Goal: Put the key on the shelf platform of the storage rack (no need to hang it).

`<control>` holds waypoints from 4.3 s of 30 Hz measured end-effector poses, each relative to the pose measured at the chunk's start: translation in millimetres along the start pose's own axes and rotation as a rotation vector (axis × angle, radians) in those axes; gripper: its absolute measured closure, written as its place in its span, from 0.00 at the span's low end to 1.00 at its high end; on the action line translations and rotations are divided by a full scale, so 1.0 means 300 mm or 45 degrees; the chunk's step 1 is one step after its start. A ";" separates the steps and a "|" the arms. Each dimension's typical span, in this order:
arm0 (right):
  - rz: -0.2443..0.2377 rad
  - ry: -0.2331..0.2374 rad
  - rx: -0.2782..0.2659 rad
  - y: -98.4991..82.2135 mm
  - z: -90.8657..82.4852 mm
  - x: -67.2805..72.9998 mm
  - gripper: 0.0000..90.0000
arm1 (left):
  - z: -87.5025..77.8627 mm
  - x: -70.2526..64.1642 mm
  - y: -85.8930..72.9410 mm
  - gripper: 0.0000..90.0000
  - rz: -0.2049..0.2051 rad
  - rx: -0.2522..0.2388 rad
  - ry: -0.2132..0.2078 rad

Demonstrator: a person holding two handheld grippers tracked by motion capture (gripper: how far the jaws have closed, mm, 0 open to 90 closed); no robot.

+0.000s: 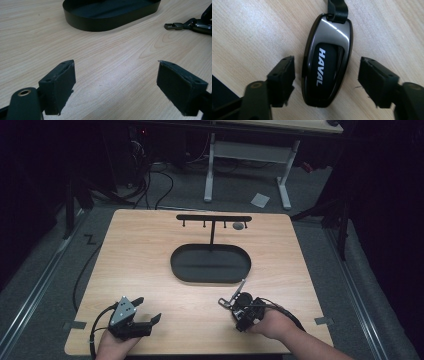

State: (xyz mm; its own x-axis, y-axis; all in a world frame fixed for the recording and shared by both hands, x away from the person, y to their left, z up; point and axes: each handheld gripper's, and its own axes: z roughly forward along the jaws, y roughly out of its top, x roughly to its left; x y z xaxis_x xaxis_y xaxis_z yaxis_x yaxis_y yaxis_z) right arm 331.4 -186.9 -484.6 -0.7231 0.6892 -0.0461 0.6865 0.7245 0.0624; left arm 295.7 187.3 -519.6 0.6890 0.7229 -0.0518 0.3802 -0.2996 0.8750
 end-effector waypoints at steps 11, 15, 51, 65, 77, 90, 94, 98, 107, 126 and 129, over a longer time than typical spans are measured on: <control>-0.119 -0.036 0.023 0.008 0.006 -0.009 0.52 | 0.003 -0.002 0.000 0.18 -0.002 0.005 -0.001; -0.033 0.006 0.018 0.008 0.006 -0.025 0.40 | 0.004 0.000 -0.001 0.18 -0.003 0.007 0.000; -0.012 0.034 0.063 0.042 0.023 -0.021 0.54 | -0.005 -0.004 -0.006 0.18 -0.006 0.008 0.003; -0.080 0.054 0.083 0.053 0.021 -0.016 0.54 | 0.000 -0.006 -0.004 0.18 -0.004 0.012 -0.004; -0.071 0.018 0.035 0.068 -0.063 -0.042 0.54 | -0.001 -0.005 -0.004 0.18 -0.007 0.012 -0.003; -0.019 -0.006 0.005 0.079 -0.157 -0.106 0.54 | -0.004 0.001 -0.003 0.18 -0.008 0.007 -0.003; -0.013 -0.021 -0.001 0.090 -0.183 -0.118 0.54 | -0.004 0.001 -0.002 0.18 -0.006 0.006 -0.004; -0.018 -0.033 -0.005 0.106 -0.207 -0.134 0.54 | -0.005 0.001 -0.002 0.18 -0.006 0.006 -0.005; -0.005 -0.047 -0.026 0.155 -0.239 -0.160 0.54 | -0.008 0.001 -0.004 0.18 -0.013 0.001 -0.001; 0.010 -0.087 -0.050 0.266 -0.264 -0.222 0.54 | -0.011 0.004 -0.011 0.18 -0.021 0.001 0.001; 0.007 -0.105 -0.050 0.292 -0.267 -0.227 0.54 | -0.016 0.003 -0.010 0.18 -0.014 0.003 -0.003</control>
State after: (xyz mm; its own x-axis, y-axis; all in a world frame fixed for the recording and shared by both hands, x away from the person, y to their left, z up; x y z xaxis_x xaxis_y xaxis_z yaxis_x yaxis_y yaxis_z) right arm 434.7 -171.4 -396.2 -0.7097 0.6929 -0.1275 0.6856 0.7209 0.1015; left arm 292.3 192.0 -520.0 0.6863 0.7246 -0.0630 0.3892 -0.2928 0.8734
